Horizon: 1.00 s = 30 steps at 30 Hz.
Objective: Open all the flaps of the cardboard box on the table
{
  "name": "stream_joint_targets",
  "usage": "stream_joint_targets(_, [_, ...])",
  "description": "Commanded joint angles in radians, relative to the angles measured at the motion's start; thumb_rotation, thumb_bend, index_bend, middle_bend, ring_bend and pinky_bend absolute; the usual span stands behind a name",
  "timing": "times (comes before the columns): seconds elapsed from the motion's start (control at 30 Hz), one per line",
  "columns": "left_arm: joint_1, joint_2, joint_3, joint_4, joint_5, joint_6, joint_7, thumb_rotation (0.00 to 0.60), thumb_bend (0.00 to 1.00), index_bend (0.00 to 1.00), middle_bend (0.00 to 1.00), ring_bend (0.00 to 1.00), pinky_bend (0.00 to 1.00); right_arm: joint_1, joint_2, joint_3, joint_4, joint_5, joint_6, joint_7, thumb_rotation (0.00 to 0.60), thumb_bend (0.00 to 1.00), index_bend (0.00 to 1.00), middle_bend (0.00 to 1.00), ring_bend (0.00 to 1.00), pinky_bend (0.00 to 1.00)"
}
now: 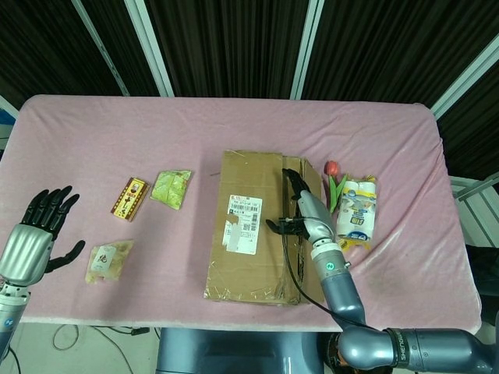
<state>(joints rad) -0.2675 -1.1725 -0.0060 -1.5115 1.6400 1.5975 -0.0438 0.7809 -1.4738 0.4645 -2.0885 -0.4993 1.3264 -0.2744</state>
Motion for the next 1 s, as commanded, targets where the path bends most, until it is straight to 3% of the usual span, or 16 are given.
stream_joint_targets(0.03, [0.002, 0.001, -0.003, -0.001, -0.001, -0.002, -0.002, 0.6, 0.25, 0.0, 0.0, 0.03, 0.05, -0.007, 0.001, -0.006, -0.009, 0.003, -0.004, 0.007, 0.6, 0.31, 0.0, 0.0, 0.07, 0.25])
stream_joint_targets(0.37, [0.007, -0.004, -0.011, 0.009, -0.009, -0.018, -0.014, 0.6, 0.25, 0.0, 0.0, 0.03, 0.05, 0.002, -0.031, 0.009, -0.041, 0.003, -0.018, 0.04, 0.6, 0.31, 0.0, 0.0, 0.07, 0.25])
stream_joint_targets(0.67, [0.009, -0.003, -0.016, 0.012, -0.001, -0.024, -0.021, 0.6, 0.25, 0.0, 0.0, 0.02, 0.04, 0.002, -0.023, 0.146, -0.099, 0.095, -0.08, 0.178, 0.6, 0.31, 0.0, 0.0, 0.07, 0.25])
stream_joint_targets(1.0, [0.013, -0.004, -0.021, 0.011, 0.003, -0.029, -0.02, 0.6, 0.25, 0.0, 0.0, 0.02, 0.04, 0.006, 0.048, 0.251, -0.179, 0.17, -0.122, 0.25, 0.6, 0.31, 0.0, 0.0, 0.07, 0.25])
